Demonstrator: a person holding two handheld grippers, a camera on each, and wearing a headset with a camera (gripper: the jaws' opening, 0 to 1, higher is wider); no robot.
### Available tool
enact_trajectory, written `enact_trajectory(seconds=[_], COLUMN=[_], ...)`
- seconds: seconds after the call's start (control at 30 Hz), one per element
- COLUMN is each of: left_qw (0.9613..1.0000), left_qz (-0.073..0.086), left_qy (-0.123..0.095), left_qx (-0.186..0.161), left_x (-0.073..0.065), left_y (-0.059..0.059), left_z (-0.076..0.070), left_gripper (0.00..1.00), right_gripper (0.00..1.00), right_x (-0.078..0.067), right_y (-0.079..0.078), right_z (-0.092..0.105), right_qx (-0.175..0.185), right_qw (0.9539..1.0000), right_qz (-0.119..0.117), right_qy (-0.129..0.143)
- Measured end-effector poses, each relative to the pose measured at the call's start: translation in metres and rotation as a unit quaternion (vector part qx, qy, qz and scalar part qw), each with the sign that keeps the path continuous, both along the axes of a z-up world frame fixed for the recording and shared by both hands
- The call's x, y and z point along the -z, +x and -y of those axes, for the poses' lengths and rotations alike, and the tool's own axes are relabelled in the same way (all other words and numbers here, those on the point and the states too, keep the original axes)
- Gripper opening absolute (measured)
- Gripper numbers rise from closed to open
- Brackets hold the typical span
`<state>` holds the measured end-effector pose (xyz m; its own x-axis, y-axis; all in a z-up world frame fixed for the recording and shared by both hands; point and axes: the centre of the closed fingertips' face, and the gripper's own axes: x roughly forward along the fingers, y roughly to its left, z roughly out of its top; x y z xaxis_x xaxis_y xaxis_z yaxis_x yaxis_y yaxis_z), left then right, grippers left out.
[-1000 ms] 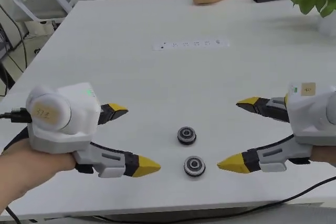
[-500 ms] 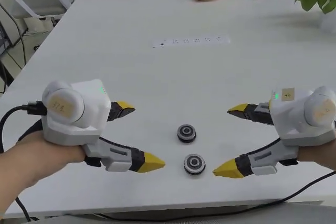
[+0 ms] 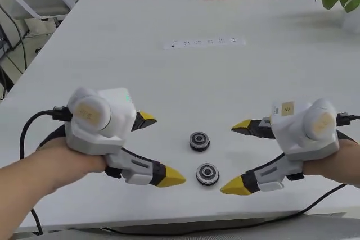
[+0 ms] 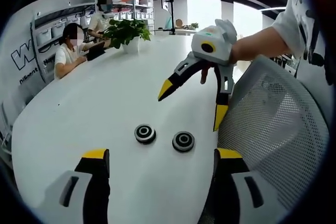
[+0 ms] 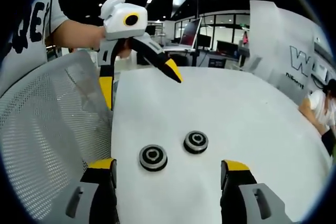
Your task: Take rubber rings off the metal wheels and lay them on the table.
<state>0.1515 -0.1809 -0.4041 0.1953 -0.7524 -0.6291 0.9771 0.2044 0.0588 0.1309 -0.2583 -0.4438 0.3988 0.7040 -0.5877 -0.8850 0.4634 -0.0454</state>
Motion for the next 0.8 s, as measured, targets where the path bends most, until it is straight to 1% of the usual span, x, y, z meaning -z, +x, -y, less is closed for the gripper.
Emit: enact_trajectory(seconds=[0.17, 0.27, 0.3, 0.43, 0.53, 0.67, 0.8], left_qw=[0.9999, 0.9997, 0.9997, 0.9994, 0.9990, 0.9985, 0.9981], left_qz=[-0.005, -0.009, -0.011, -0.018, -0.024, -0.033, -0.038], left_qy=[0.009, 0.012, 0.012, 0.017, 0.021, 0.024, 0.026], left_qx=[0.013, 0.019, 0.020, 0.025, 0.030, 0.036, 0.041], left_x=[0.009, 0.012, 0.013, 0.019, 0.023, 0.028, 0.031], left_y=[-0.004, -0.007, -0.007, -0.008, -0.011, -0.013, -0.015], left_z=[0.006, 0.009, 0.010, 0.013, 0.016, 0.021, 0.026], left_gripper=[0.75, 0.73, 0.73, 0.70, 0.67, 0.63, 0.57], right_gripper=[0.74, 0.72, 0.70, 0.64, 0.62, 0.58, 0.55], right_x=[0.007, 0.007, 0.007, 0.010, 0.012, 0.015, 0.019], right_y=[-0.001, -0.001, -0.001, 0.001, 0.000, -0.001, -0.003], right_z=[-0.001, -0.002, -0.003, -0.004, -0.005, -0.007, -0.008], right_qx=[-0.007, -0.007, -0.009, -0.007, -0.007, -0.011, -0.013], right_qw=[1.0000, 0.9999, 0.9999, 0.9999, 0.9997, 0.9995, 0.9994], right_qz=[-0.004, -0.007, -0.005, -0.011, -0.017, -0.021, -0.026], right_qy=[-0.003, -0.002, 0.002, 0.011, 0.016, 0.019, 0.020])
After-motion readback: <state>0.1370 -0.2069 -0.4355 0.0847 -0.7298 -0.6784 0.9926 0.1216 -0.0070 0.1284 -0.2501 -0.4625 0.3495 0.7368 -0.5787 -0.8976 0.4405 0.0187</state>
